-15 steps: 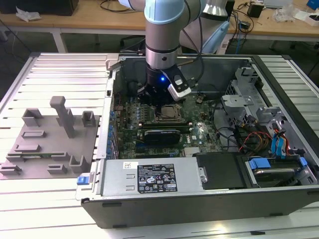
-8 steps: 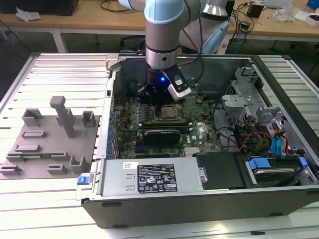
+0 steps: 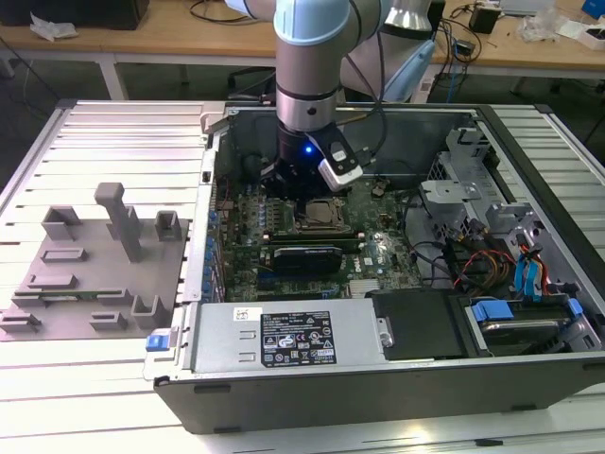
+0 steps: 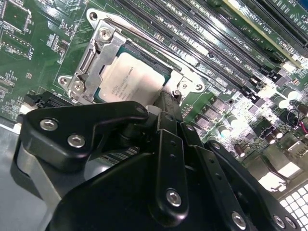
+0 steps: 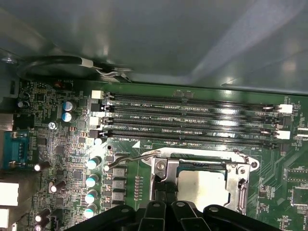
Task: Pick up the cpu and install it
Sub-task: 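Close the cpu cover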
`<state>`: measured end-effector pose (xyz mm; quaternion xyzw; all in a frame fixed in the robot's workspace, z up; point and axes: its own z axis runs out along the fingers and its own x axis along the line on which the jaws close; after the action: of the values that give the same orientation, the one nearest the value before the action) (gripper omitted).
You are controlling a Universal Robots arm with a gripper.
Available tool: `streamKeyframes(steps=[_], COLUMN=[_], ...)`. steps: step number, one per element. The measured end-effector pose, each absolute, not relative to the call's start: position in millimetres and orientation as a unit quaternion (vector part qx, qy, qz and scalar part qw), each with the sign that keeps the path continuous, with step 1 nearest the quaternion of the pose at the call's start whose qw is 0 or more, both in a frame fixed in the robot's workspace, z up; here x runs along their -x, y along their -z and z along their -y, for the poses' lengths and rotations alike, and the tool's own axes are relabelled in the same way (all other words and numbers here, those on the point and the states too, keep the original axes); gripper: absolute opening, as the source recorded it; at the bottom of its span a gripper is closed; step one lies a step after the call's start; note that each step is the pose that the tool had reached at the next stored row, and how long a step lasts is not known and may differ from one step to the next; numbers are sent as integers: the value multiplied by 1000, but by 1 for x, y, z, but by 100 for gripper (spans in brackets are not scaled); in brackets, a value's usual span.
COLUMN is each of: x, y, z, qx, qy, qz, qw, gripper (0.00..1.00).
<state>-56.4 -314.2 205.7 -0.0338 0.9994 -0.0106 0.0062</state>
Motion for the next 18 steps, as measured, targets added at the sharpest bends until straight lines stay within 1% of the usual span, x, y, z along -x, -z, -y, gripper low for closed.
streamKeyframes(steps=[6, 11, 18], x=[56, 57, 57], y=[-210, -207, -205], z=[314, 314, 315], qx=[34, 34, 34], qy=[11, 11, 11], qz=[-999, -999, -999], qw=[6, 9, 9], gripper=[11, 11, 11])
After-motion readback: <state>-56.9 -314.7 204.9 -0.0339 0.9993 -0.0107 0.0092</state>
